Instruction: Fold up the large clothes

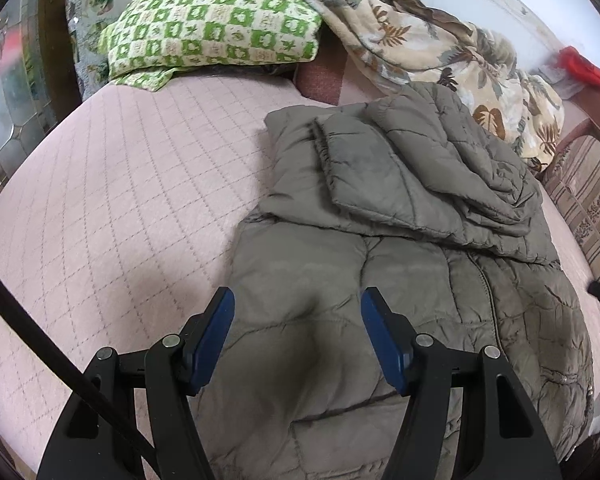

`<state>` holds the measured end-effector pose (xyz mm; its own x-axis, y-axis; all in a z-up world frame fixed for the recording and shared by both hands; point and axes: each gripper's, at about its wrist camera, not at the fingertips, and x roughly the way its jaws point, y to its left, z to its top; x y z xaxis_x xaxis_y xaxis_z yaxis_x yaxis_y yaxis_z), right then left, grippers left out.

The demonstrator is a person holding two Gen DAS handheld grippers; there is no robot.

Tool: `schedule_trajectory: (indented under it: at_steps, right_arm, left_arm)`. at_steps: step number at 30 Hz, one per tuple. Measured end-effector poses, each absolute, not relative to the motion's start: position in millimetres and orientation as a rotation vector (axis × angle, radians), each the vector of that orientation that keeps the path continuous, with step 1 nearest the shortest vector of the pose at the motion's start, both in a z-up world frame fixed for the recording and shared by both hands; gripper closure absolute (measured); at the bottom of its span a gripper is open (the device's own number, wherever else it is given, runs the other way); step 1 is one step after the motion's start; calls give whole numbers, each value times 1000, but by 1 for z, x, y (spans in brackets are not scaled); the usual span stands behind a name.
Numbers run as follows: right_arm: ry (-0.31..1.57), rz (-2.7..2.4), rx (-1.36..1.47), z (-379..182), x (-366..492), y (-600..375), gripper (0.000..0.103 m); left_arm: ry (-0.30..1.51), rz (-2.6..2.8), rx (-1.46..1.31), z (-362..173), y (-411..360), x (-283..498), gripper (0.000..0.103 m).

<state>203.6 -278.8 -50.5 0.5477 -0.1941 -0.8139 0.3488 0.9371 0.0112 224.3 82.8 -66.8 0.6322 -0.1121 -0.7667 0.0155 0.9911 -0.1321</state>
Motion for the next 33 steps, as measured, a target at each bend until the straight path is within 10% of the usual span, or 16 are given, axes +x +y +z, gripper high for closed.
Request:
schedule_trajectory:
  at_steps: [33]
  right_arm:
    - [909,-158,720,-149,30,-404,18]
  left_arm:
    - [1161,-341,-628,-131,162,120,33]
